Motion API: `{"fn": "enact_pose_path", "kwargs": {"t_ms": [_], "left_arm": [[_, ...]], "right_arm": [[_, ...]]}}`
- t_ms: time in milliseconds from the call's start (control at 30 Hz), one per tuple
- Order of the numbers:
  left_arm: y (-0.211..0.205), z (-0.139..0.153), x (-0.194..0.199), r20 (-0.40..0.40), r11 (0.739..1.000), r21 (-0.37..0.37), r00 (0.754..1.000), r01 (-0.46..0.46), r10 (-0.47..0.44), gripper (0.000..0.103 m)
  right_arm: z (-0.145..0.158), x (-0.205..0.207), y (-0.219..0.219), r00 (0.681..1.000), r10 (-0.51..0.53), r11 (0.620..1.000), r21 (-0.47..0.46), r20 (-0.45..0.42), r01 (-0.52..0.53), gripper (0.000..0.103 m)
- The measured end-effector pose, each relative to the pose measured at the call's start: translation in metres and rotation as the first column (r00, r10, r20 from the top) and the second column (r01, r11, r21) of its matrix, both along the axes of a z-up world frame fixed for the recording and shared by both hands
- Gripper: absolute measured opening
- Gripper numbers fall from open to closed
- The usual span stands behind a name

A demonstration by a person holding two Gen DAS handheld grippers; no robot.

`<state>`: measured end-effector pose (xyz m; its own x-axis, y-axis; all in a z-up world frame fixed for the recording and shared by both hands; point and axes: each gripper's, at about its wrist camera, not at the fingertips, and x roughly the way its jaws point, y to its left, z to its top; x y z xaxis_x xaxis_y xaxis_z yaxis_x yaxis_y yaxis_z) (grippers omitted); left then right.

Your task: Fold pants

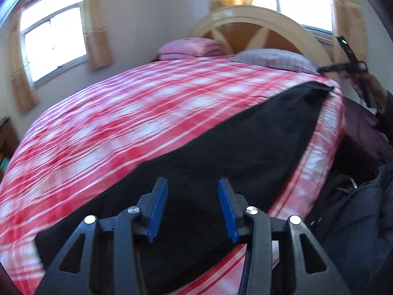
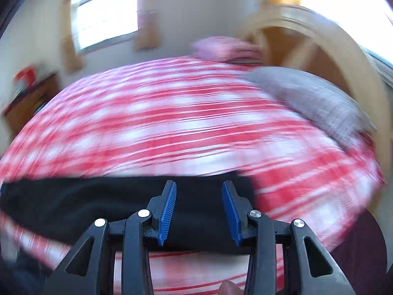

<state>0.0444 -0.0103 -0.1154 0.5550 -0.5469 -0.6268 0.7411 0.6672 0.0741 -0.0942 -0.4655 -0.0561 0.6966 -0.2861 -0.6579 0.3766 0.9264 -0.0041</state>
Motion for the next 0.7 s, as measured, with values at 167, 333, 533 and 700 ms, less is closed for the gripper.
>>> {"fn": "enact_pose_path", "kwargs": {"t_ms": [167,333,533,700], "left_arm": [[-0.068,-0.013,-0.005,-0.042,0.99,0.0,0.989,0.143,-0.143,0.046],[-0.109,-0.031,-0.02,-0.078,0.973,0.028,0.971,0.228,-0.225,0.046],[-0.116,-0.041,-0.024,-0.09,0.972,0.066,0.972,0.225,-0.219,0.046],[-0.119,-0.043,-0.019,-0.093,0.977,0.062,0.975,0.206,-0.2,0.046]], "right_arm": [[-0.015,0.006,-0.072,0.992,-0.124,0.986,0.105,-0.033,0.127,0.041],[-0.043,0.013,-0.108,0.994,-0.099,0.944,0.312,-0.046,0.108,0.041],[-0.047,0.015,-0.097,1.0,-0.022,0.931,0.365,-0.007,0.023,0.029],[-0.051,0.021,-0.09,0.999,-0.009,0.945,0.327,-0.039,0.022,0.023]]}}
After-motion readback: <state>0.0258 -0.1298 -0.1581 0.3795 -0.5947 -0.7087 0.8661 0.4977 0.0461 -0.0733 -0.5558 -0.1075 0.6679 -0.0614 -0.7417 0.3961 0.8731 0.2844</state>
